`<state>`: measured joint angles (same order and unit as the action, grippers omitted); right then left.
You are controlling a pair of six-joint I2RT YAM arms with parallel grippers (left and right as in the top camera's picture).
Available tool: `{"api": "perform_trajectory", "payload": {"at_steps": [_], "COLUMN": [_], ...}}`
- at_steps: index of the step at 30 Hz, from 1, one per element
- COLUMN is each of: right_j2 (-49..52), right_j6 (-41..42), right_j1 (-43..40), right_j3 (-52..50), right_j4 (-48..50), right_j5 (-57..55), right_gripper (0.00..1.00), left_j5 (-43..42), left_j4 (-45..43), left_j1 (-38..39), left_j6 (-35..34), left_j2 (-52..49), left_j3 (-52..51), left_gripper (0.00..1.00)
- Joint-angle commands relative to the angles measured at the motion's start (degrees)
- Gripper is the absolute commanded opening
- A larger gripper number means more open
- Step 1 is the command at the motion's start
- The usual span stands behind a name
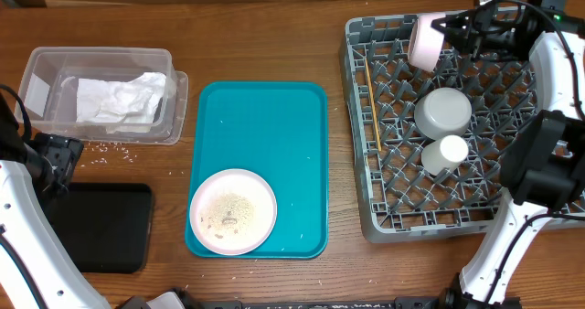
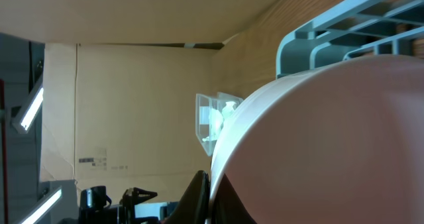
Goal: Sort waste into correct bins and load items into the dishwasher
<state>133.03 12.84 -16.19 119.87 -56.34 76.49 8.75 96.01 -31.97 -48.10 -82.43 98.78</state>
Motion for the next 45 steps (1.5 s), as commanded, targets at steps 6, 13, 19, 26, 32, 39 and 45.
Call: {"api": "perform_trajectory", "payload": {"at_steps": [6,13,19,26,32,39,45], "right_j2": [-0.7,-0.3,-0.3,-0.7,-2.3,-6.2,-4.9], "right_j6": [1.4,5.7,7.0,6.9,4.9,-2.8,-2.7], "right_j1": [2.0,1.9,0.3,-4.8,-10.0,-6.7,2.8], "right_j3": [0.1,0.1,0.1,4.3,14.0,17.8,17.1], "right_j4": [1.8,1.9,0.5,-3.8,-12.5,-23.5,-19.9], "right_j5": [1.6,-3.9,-11.9,-16.0,-19.5,-32.2,-51.0], "right_gripper": [0.04,0.04,0.07,0.27,0.42,0.40,0.12], "left_j5": [0.2,0.2,0.2,0.2,0.2,0.2,0.2], "left_j4": [-0.1,-0.1,-0.1,-0.1,0.0,0.0,-0.1], "left_j1": [0.2,0.2,0.2,0.2,0.2,0.2,0.2], "left_j6": [-0.8,-0.8,-0.8,-0.8,-0.8,-0.8,-0.8], "left_j2": [-0.1,-0.1,-0.1,-0.1,-0.1,-0.1,-0.1], "left_j3": [0.7,0.7,0.7,0.7,0.7,0.7,0.7], "left_gripper": [1.00,1.00,1.00,1.00,1.00,1.00,1.00]}}
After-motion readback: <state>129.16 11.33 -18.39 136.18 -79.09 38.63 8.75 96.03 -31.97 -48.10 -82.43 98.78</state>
